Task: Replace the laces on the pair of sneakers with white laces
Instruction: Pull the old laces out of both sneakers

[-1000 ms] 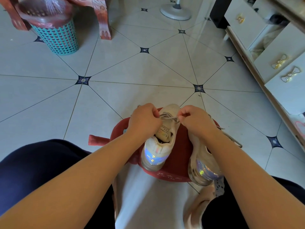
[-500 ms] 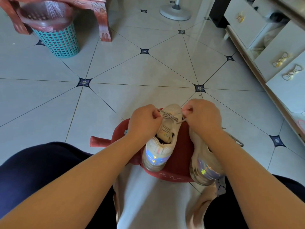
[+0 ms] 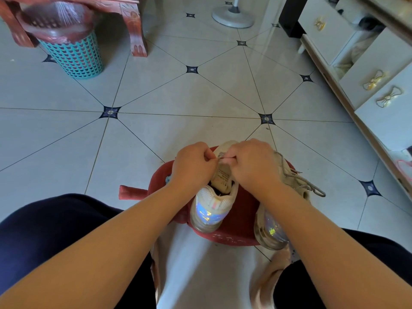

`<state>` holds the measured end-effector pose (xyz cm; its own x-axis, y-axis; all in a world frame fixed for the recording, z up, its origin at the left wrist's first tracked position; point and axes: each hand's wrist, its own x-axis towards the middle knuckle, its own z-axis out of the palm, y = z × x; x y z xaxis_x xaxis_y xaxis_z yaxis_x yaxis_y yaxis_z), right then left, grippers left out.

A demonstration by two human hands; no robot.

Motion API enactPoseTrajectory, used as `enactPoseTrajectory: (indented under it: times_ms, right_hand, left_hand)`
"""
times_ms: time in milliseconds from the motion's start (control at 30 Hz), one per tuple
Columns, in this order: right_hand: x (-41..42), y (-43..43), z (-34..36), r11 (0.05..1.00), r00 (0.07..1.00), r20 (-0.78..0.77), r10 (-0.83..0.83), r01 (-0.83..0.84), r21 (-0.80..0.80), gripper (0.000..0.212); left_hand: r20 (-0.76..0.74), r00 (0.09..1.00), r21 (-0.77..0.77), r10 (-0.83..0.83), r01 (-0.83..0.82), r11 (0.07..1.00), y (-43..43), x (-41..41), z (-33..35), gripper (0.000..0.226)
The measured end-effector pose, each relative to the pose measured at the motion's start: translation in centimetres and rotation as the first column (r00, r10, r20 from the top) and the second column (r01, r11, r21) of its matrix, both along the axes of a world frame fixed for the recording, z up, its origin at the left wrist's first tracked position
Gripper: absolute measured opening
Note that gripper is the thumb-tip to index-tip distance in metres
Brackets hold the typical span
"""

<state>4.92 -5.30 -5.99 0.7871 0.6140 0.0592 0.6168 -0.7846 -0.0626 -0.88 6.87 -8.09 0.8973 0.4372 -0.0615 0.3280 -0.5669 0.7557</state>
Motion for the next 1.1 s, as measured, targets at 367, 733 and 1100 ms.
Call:
enactPoseTrajectory:
  times_ms: [367, 733, 1100]
  right_hand:
    - [0.7, -1.3, -0.2, 0.996, 0.987, -0.161, 0.018, -0.004, 0.086, 0.032]
    - [3.0, -3.2, 1.6, 0.962, 0.958, 0.111, -0.265, 0.256, 0.094, 0.018]
    - [0.2, -0.1, -1.1, 0.995, 0.995, 0.01, 0.102, -0.102, 0.016, 0.03]
  left_hand:
    - [-0.011, 1.0, 0.003, 0.018, -0.018, 1.0, -0.2, -0.1, 0.3, 0.005]
    - [-0.016, 0.999, 0.008, 0.035, -0.034, 0.999, 0.3, -0.2, 0.4, 0.01]
    - [0.004, 1.0, 0.021, 0.021, -0.021, 1.0, -0.1, -0.1, 0.0, 0.005]
